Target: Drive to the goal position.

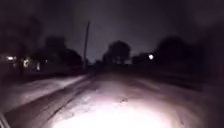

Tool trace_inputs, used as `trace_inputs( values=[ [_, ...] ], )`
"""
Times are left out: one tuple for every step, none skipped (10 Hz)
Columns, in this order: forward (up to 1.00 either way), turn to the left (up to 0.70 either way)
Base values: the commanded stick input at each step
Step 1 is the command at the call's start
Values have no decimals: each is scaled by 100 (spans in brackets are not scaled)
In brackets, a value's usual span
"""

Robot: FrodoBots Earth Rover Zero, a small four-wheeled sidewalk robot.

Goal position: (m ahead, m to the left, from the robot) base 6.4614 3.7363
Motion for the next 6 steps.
trace_inputs(
  values=[
    [70, 0],
    [70, 0],
    [70, 0],
    [70, 0],
    [70, 0],
    [70, 0]
  ],
)
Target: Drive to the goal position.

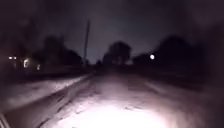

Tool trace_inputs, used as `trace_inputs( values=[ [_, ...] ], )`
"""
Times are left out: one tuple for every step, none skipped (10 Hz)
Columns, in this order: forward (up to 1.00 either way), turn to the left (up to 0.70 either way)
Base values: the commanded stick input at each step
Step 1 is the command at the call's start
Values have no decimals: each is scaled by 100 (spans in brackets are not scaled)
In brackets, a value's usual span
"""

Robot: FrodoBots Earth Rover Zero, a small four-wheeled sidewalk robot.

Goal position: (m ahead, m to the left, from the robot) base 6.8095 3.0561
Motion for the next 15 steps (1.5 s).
trace_inputs(
  values=[
    [70, 0],
    [70, 0],
    [70, 0],
    [70, 0],
    [70, 0],
    [70, 0],
    [70, 0],
    [70, 0],
    [70, 0],
    [70, 0],
    [70, 0],
    [70, 0],
    [70, 0],
    [70, 0],
    [70, 0]
  ],
)
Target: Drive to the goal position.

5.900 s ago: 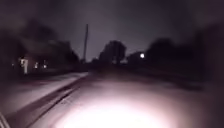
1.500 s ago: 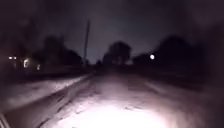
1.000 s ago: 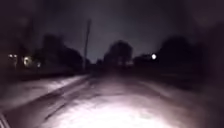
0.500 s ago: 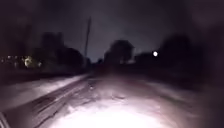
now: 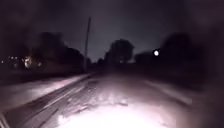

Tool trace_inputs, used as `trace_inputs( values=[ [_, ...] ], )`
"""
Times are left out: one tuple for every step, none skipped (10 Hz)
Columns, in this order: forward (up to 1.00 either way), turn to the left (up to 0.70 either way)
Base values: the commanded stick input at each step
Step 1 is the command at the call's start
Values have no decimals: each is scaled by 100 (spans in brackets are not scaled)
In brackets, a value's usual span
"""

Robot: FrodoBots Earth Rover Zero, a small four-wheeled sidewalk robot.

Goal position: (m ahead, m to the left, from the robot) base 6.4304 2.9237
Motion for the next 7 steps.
trace_inputs(
  values=[
    [70, 0],
    [70, 0],
    [70, 0],
    [70, 0],
    [70, 0],
    [70, 0],
    [70, 0]
  ],
)
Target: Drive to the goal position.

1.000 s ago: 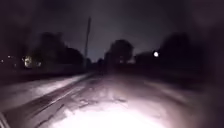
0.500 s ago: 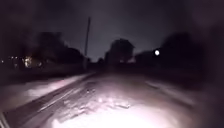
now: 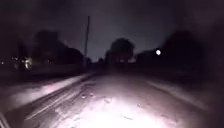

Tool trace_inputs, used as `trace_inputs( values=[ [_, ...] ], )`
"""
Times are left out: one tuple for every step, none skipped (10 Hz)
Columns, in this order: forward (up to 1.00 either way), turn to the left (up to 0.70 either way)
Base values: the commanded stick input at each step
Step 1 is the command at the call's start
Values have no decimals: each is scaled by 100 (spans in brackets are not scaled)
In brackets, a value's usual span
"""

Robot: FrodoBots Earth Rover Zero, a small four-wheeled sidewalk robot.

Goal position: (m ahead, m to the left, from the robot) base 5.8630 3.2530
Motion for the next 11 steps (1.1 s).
trace_inputs(
  values=[
    [70, 0],
    [70, 0],
    [70, 0],
    [70, 0],
    [70, 0],
    [70, 0],
    [70, 0],
    [70, 0],
    [70, 0],
    [70, 0],
    [70, 0]
  ],
)
